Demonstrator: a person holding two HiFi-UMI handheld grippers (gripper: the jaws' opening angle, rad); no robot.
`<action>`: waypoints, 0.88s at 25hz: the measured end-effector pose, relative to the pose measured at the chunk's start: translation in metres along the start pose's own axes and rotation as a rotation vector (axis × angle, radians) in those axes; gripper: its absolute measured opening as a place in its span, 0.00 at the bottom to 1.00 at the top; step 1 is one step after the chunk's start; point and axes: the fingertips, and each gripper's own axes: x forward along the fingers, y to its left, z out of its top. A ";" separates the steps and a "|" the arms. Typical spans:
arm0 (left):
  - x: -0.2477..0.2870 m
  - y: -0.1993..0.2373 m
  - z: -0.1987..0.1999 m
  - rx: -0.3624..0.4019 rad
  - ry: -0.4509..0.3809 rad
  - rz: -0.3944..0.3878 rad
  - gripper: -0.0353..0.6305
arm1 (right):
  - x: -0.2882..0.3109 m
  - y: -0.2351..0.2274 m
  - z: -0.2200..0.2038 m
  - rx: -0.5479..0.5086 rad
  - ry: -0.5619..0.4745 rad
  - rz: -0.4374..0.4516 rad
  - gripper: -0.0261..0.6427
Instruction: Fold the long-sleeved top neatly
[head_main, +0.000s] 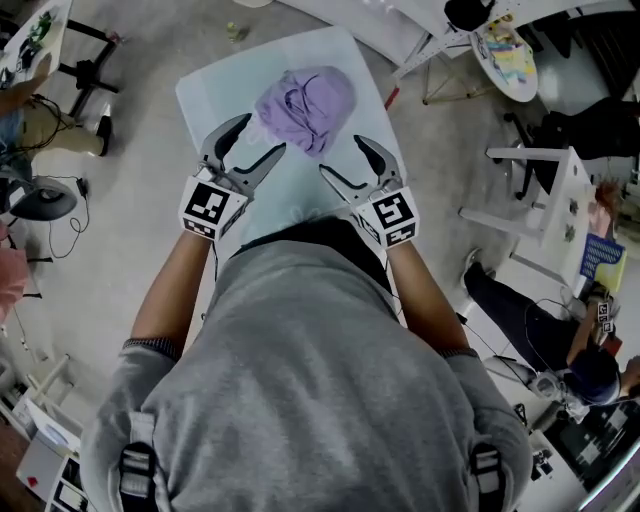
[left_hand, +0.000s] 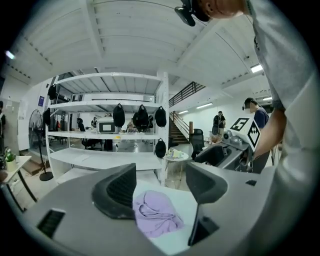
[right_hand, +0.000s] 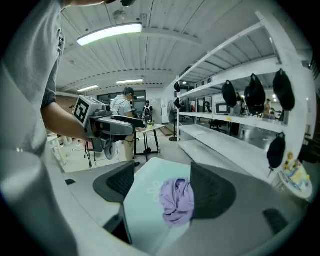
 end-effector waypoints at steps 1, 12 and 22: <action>0.006 0.006 -0.008 0.004 0.017 0.005 0.55 | 0.007 -0.003 -0.005 0.001 0.013 0.008 0.56; 0.066 0.055 -0.090 0.000 0.174 0.045 0.55 | 0.080 -0.023 -0.074 0.012 0.152 0.115 0.50; 0.116 0.064 -0.177 0.181 0.351 -0.118 0.55 | 0.132 -0.037 -0.134 0.051 0.257 0.148 0.45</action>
